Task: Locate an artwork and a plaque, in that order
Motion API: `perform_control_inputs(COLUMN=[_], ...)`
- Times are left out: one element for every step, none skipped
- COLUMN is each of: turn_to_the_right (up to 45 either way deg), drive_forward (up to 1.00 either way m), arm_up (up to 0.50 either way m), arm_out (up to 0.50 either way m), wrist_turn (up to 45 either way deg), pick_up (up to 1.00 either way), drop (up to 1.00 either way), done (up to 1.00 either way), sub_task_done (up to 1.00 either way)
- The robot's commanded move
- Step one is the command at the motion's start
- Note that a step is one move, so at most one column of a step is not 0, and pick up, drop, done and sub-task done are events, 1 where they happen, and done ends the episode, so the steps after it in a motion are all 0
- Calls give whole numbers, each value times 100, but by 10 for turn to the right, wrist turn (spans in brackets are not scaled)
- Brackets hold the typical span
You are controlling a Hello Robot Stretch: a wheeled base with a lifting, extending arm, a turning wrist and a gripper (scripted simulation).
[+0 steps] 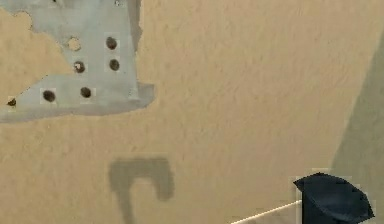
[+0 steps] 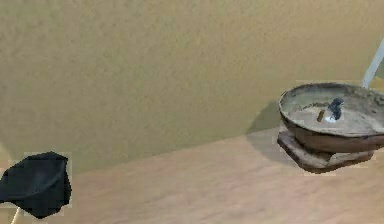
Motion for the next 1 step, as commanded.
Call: perform_control_inputs(turn_to_the_right=[450], drive_forward=[0], arm_up=[0], arm_out=[0], wrist_turn=[0], pick_up=[0], drop=[0], done=[0], sub_task_done=[0])
